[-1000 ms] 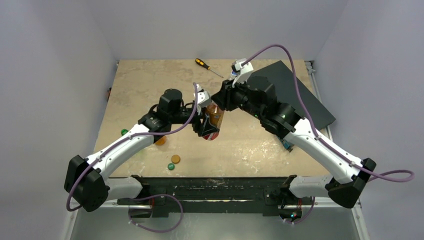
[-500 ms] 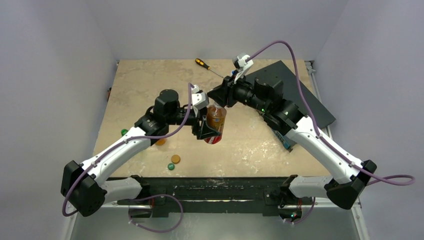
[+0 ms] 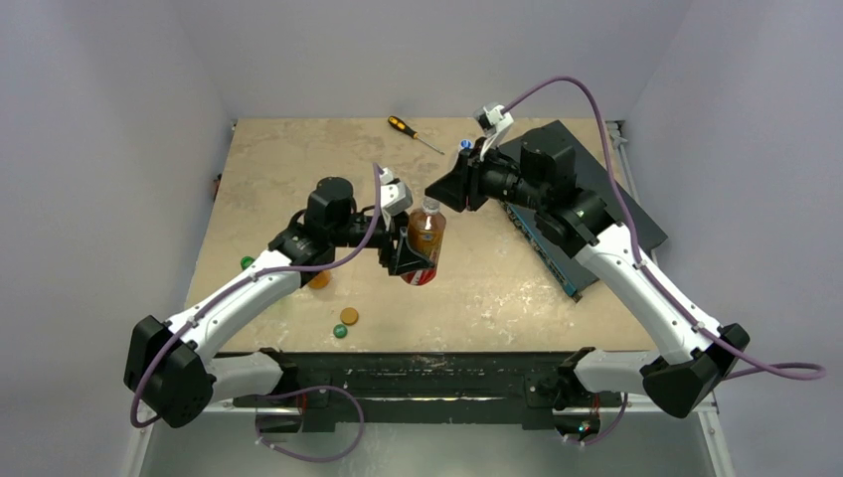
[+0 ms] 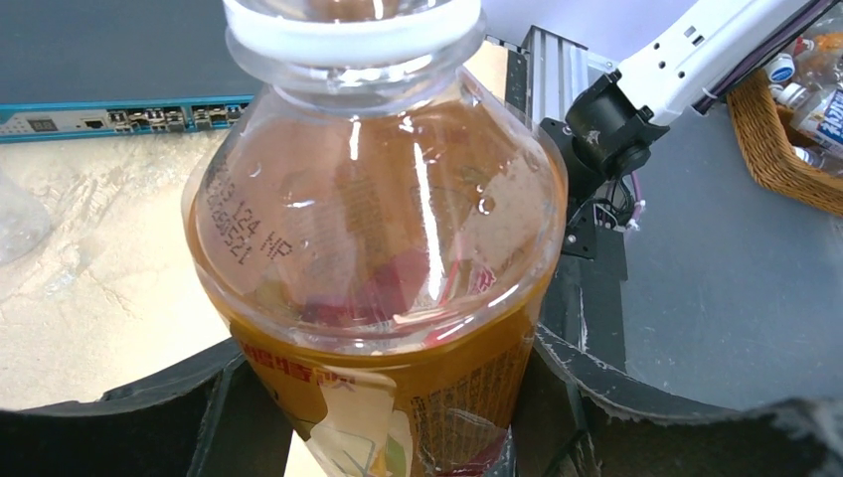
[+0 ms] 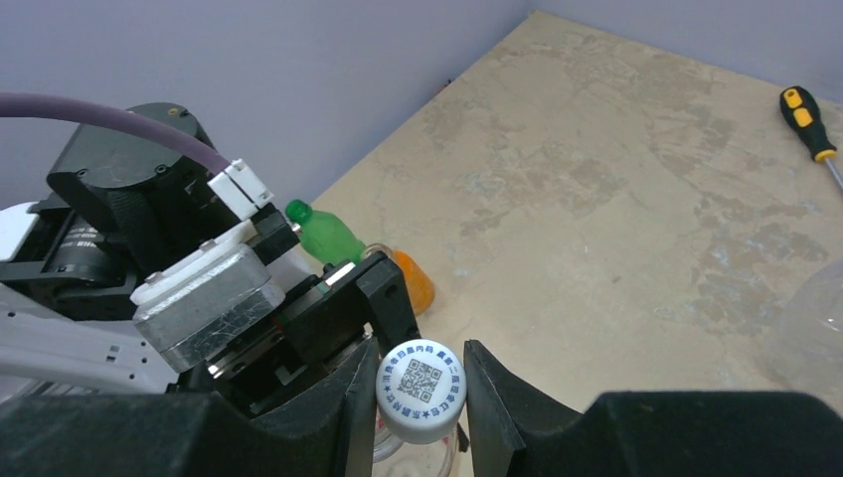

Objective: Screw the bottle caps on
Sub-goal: Screw the bottle cap onto the plastic bottle.

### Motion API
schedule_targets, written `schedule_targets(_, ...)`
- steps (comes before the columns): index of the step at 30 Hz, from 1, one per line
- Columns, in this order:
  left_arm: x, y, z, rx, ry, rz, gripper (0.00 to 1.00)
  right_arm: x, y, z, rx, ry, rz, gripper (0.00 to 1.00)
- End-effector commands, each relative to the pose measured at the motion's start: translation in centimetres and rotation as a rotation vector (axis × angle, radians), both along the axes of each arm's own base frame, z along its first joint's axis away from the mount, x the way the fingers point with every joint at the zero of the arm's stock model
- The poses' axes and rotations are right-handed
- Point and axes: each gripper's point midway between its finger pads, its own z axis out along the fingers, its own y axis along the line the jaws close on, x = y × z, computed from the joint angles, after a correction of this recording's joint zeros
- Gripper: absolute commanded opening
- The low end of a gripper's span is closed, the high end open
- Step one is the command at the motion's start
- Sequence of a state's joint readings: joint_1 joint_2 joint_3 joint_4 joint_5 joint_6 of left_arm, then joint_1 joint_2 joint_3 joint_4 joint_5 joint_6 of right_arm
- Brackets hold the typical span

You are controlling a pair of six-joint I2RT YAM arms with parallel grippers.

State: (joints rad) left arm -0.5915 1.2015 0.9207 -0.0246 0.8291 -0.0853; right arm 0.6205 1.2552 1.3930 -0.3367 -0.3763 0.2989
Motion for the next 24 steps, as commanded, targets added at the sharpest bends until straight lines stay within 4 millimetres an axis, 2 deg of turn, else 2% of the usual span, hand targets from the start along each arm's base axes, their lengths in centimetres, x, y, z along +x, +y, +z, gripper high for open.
schedule_targets(1, 0.0, -0.4, 1.3, -0.043, -0.048, -0.041, 0.00, -1.8, 1.0, 1.5, 0.055, 0.020, 0.099, 0.04)
schedule_targets(6, 0.1, -0.5, 1.3, -0.045, -0.047, -0.037, 0.00, -2.3, 1.6, 1.3, 0.085, 0.050, 0.144, 0.04)
schedule_targets(12, 0.3, -0.6, 1.4, -0.050, -0.042, -0.038, 0.00, -2.2, 1.1, 0.4, 0.047, 0.037, 0.124, 0.04)
schedule_targets(17, 0.3, -0.7, 1.4, -0.061, -0.016, -0.048, 0.00, -2.6, 0.7, 0.4, 0.035, -0.001, 0.133, 0.03)
schedule_targets(24, 0.3, -1.3, 1.8, -0.092, 0.029, -0.088, 0.00, -3.0, 0.7, -0.5, -0.007, -0.025, 0.156, 0.03)
